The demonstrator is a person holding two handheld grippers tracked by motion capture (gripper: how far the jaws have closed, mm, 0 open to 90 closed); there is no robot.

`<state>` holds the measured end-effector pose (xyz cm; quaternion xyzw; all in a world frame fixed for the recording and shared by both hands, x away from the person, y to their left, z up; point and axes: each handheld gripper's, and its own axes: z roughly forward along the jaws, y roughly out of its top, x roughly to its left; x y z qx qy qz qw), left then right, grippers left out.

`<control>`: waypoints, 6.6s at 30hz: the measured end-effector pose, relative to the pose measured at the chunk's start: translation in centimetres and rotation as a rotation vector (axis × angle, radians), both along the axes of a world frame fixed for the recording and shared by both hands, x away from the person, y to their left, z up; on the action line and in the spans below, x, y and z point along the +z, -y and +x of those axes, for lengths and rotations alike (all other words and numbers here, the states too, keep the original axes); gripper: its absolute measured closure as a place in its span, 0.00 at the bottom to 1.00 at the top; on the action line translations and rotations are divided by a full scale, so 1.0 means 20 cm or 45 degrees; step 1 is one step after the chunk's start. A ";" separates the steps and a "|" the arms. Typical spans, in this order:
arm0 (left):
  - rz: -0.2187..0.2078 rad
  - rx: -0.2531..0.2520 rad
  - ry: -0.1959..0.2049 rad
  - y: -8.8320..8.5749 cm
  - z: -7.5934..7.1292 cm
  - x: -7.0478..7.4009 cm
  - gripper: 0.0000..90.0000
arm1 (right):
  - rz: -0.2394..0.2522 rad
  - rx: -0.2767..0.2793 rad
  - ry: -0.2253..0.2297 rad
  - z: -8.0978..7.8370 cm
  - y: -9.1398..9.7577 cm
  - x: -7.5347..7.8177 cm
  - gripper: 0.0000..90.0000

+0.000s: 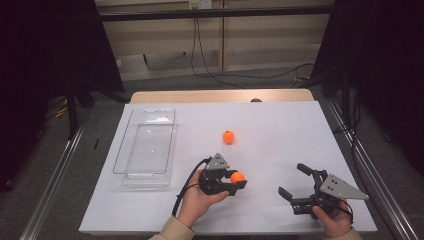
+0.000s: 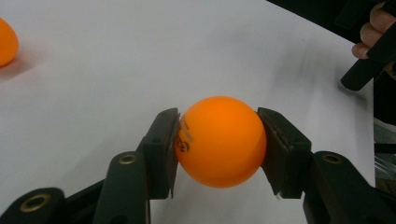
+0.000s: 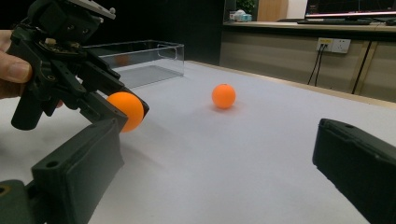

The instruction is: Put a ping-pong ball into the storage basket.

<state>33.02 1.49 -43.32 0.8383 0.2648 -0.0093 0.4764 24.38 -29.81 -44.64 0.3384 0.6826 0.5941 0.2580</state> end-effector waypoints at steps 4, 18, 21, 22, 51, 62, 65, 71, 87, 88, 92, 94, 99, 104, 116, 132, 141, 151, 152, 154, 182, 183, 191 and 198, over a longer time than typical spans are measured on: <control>-0.004 0.013 -0.002 -0.01 0.00 0.01 0.57 | -0.002 0.003 -0.005 0.00 0.00 0.00 0.01; -0.022 0.055 0.011 -0.05 0.03 0.03 0.57 | -0.005 -0.001 -0.010 0.00 0.01 0.00 0.01; -0.025 0.059 0.010 -0.05 0.03 0.03 0.57 | -0.008 -0.003 -0.012 0.00 0.01 0.00 0.01; -0.026 0.062 0.010 -0.05 0.04 0.04 0.57 | -0.008 -0.002 -0.012 0.00 0.01 0.00 0.01; -0.037 0.105 -0.006 -0.09 0.06 0.06 0.57 | -0.002 -0.017 -0.023 0.00 0.02 0.00 0.01; -0.042 0.132 -0.009 -0.11 0.07 0.08 0.57 | -0.010 -0.013 -0.027 0.01 0.02 0.00 0.01; -0.045 0.140 0.002 -0.12 0.08 0.09 0.57 | -0.008 -0.015 -0.024 0.01 0.02 0.00 0.01; -0.047 0.146 0.002 -0.14 0.08 0.11 0.57 | -0.009 -0.012 -0.021 0.00 0.01 0.00 0.01; -0.039 0.169 -0.007 -0.17 0.09 0.14 0.57 | -0.012 -0.005 -0.019 0.01 0.00 0.00 0.01; -0.036 0.173 -0.006 -0.17 0.09 0.15 0.57 | -0.015 -0.003 -0.018 0.01 0.00 0.00 0.01; -0.038 0.176 0.001 -0.17 0.10 0.16 0.57 | -0.015 -0.003 -0.018 0.01 0.00 0.00 0.01; -0.045 0.181 -0.004 -0.17 0.11 0.17 0.57 | -0.014 -0.004 -0.020 0.01 0.00 0.00 0.01; -0.054 0.204 -0.006 -0.19 0.13 0.18 0.57 | -0.015 -0.004 -0.020 0.01 0.00 0.00 0.01; -0.061 0.230 -0.005 -0.21 0.14 0.19 0.57 | -0.017 -0.008 -0.020 0.01 0.00 0.00 0.01; -0.046 0.243 0.007 -0.24 0.16 0.21 0.57 | -0.014 -0.007 -0.018 0.01 0.00 0.00 0.01; -0.066 0.259 0.025 -0.28 0.16 0.24 0.57 | -0.015 -0.005 -0.014 0.01 0.00 0.01 0.01; -0.072 0.283 0.027 -0.32 0.16 0.25 0.57 | -0.017 -0.002 -0.011 0.01 -0.01 0.01 0.01; -0.066 0.309 0.029 -0.36 0.17 0.26 0.57 | -0.016 0.001 -0.009 0.01 -0.01 0.01 0.01; -0.064 0.313 0.029 -0.36 0.17 0.26 0.57 | -0.018 0.002 -0.009 0.01 -0.01 0.01 0.01; -0.067 0.316 0.029 -0.37 0.17 0.26 0.57 | -0.017 0.002 -0.009 0.01 0.00 0.01 0.01; -0.029 0.396 0.053 -0.44 0.20 0.27 0.57 | -0.013 -0.004 -0.010 0.00 0.00 0.01 0.01; -0.030 0.397 0.054 -0.45 0.20 0.27 0.57 | -0.012 -0.004 -0.010 0.00 0.00 0.01 0.01; -0.027 0.421 0.056 -0.47 0.20 0.28 0.57 | -0.015 -0.001 -0.010 0.00 0.00 0.01 0.01; -0.026 0.441 0.057 -0.50 0.20 0.28 0.57 | -0.017 -0.002 -0.009 0.00 0.00 0.01 0.01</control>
